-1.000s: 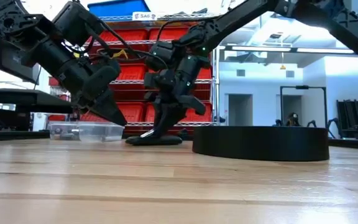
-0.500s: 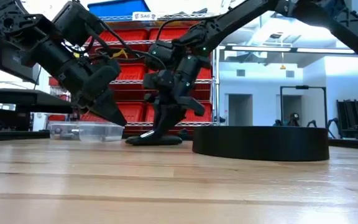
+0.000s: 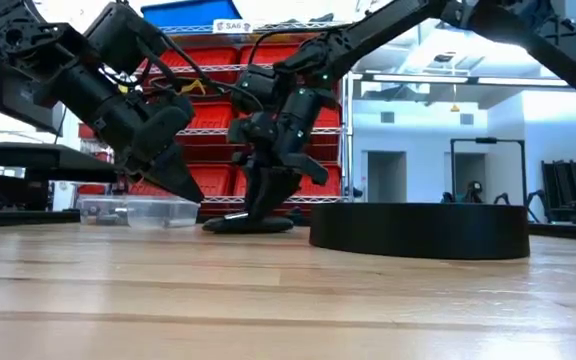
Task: Insert battery
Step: Insert the silver battery into the remote
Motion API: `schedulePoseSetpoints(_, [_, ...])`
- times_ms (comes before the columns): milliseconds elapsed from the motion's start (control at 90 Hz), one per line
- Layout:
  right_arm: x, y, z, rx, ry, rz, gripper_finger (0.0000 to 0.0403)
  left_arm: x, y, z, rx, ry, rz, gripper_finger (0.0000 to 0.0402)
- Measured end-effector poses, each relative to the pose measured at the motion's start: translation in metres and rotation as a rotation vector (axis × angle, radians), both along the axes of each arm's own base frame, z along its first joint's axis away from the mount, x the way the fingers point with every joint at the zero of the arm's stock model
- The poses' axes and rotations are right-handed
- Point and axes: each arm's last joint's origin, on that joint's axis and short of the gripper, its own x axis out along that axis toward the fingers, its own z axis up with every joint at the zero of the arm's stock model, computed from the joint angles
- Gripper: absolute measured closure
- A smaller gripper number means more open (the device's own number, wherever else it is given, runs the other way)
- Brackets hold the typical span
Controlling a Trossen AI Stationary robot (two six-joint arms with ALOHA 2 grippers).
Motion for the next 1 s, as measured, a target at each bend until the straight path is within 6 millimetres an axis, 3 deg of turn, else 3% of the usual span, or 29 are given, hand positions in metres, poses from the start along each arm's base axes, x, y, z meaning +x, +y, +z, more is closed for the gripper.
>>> schedulePoseSetpoints(200, [-0.001,-0.001,0.022,0.026,-0.002,0.003,0.0294,0.0,0.0,0.0,0.0,-0.003,0.0,0.0402])
schedulePoseSetpoints(411, [-0.005,-0.001,0.024,0.073,0.016,-0.002,0.0294,0.0,0.0,0.0,0.0,-0.002,0.0,0.0402])
schedulePoseSetpoints(556, [-0.011,-0.003,0.035,0.083,0.023,-0.026,0.0298,0.001,0.0,0.002,-0.001,-0.013,0.001,0.0402])
schedulePoseSetpoints(656, [-0.018,-0.01,0.046,0.127,0.018,-0.07,0.031,0.007,0.001,0.01,0.015,-0.046,-0.003,0.0402])
schedulePoseSetpoints(756, [-0.028,-0.029,0.055,0.276,-0.01,-0.131,0.0331,0.011,0.006,0.017,0.023,-0.065,0.009,0.0402])
schedulePoseSetpoints(900, [-0.044,-0.059,0.044,0.464,-0.021,-0.292,0.0375,0.011,0.016,0.017,0.023,-0.063,0.054,0.0402])
schedulePoseSetpoints(1000, [-0.046,-0.061,0.031,0.512,-0.006,-0.381,0.0398,0.008,0.024,0.016,0.011,-0.047,0.093,0.0402])
